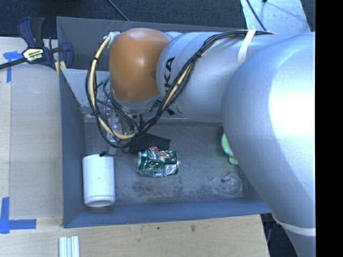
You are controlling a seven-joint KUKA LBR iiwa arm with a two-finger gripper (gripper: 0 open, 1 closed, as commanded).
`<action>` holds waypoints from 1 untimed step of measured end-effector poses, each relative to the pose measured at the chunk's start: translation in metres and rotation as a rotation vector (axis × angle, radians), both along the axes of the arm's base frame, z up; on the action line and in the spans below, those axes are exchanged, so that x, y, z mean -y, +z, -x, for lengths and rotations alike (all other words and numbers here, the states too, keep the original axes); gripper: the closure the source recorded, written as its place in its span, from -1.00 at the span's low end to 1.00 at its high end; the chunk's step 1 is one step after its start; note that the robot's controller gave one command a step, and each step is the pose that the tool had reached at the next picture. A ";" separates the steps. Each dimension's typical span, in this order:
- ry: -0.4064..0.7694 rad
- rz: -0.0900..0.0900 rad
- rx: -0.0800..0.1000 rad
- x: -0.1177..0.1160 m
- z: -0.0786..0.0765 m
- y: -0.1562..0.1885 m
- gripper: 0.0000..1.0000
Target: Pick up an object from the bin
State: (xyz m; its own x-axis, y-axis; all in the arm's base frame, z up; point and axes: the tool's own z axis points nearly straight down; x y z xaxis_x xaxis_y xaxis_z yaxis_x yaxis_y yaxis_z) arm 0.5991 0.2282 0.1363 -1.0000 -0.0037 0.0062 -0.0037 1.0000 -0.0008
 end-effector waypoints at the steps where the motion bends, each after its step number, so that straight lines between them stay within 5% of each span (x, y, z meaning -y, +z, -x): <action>1: -0.003 -0.002 0.008 0.001 -0.002 0.005 -1.00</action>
Offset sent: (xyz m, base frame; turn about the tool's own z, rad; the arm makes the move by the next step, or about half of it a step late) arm -0.0285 -0.0530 -0.0639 -0.2865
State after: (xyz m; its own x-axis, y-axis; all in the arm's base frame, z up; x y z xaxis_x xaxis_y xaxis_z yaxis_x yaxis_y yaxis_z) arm 0.6012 0.2272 0.1418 -1.0000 -0.0004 -0.0016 -0.0004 1.0000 0.0009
